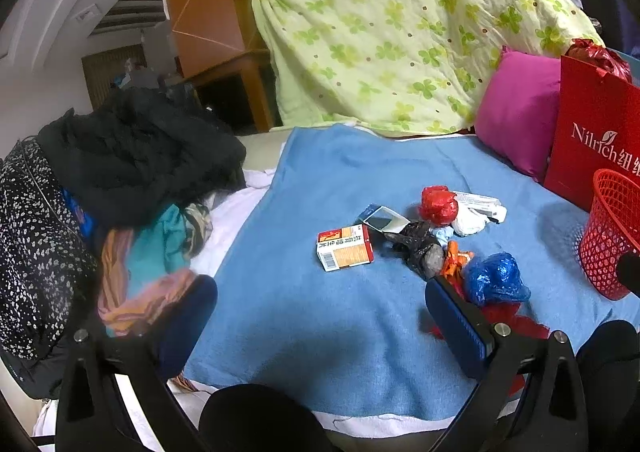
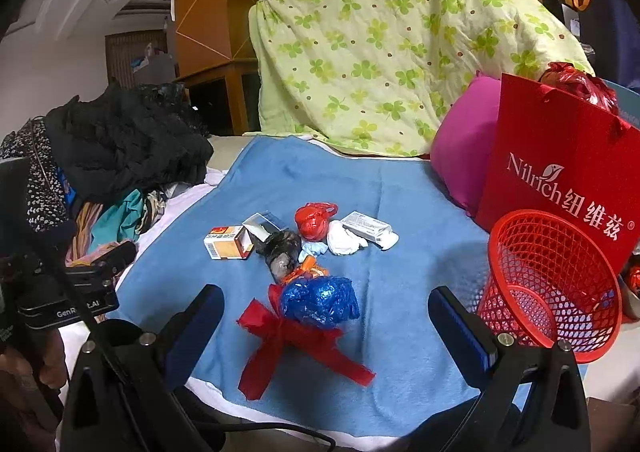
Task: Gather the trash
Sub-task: 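Move both tools toward the trash pile on the blue blanket, then grasp the blue plastic bag with the right tool while the left grasps the red ribbon, then carry the blue bag and red ribbon to the red mesh basket and release both, then grasp the black bag bundle with the left tool while the right grasps the orange bundle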
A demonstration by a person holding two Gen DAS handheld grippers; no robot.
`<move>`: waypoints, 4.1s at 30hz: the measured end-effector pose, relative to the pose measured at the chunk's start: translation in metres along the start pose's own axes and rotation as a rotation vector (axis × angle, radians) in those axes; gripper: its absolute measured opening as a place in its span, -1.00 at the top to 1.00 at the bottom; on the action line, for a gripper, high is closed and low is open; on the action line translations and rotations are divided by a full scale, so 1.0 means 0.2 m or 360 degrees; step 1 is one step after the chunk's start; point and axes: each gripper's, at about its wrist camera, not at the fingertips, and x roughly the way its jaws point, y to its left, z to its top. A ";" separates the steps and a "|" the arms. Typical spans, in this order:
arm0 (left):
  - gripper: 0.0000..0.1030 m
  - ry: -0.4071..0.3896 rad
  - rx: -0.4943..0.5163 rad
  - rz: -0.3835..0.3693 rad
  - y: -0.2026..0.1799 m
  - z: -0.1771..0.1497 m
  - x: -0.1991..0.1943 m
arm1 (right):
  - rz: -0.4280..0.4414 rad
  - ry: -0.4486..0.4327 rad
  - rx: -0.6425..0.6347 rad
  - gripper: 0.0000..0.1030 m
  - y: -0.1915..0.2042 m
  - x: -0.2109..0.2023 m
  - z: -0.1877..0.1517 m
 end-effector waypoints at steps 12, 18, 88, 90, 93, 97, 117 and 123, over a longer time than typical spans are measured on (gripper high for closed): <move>-1.00 0.0132 -0.0037 -0.0041 0.03 -0.07 0.15 | 0.0061 0.0110 0.0078 -1.00 -0.05 0.16 -0.06; -1.00 0.0227 -0.0087 -0.0109 0.04 -0.14 0.27 | 0.0115 0.0215 0.0166 -1.00 -0.10 0.32 -0.08; -0.08 0.0013 0.0518 -0.1358 -1.71 0.61 0.20 | -0.0034 -0.0266 0.1479 -0.35 -1.56 -0.17 -0.35; -0.09 -0.0020 0.0520 -0.1341 -1.70 0.59 0.19 | -0.0007 -0.0276 0.1472 -0.36 -1.57 -0.17 -0.35; -0.09 -0.0056 0.0517 -0.1298 -1.57 0.56 0.19 | -0.0032 -0.0323 0.1393 -0.36 -1.54 -0.20 -0.32; -0.14 -0.0156 0.0447 -0.1135 -1.23 0.52 0.21 | 0.0027 -0.0411 0.1170 -0.36 -1.38 -0.24 -0.21; -0.24 0.0291 -0.0099 -0.0284 0.13 -0.02 0.95 | 0.0501 0.0447 0.0505 -0.15 -0.24 1.01 -0.05; -0.25 0.0264 -0.0089 -0.0368 0.08 -0.10 1.01 | 0.0478 0.0605 0.0554 -0.04 -0.16 1.37 -0.08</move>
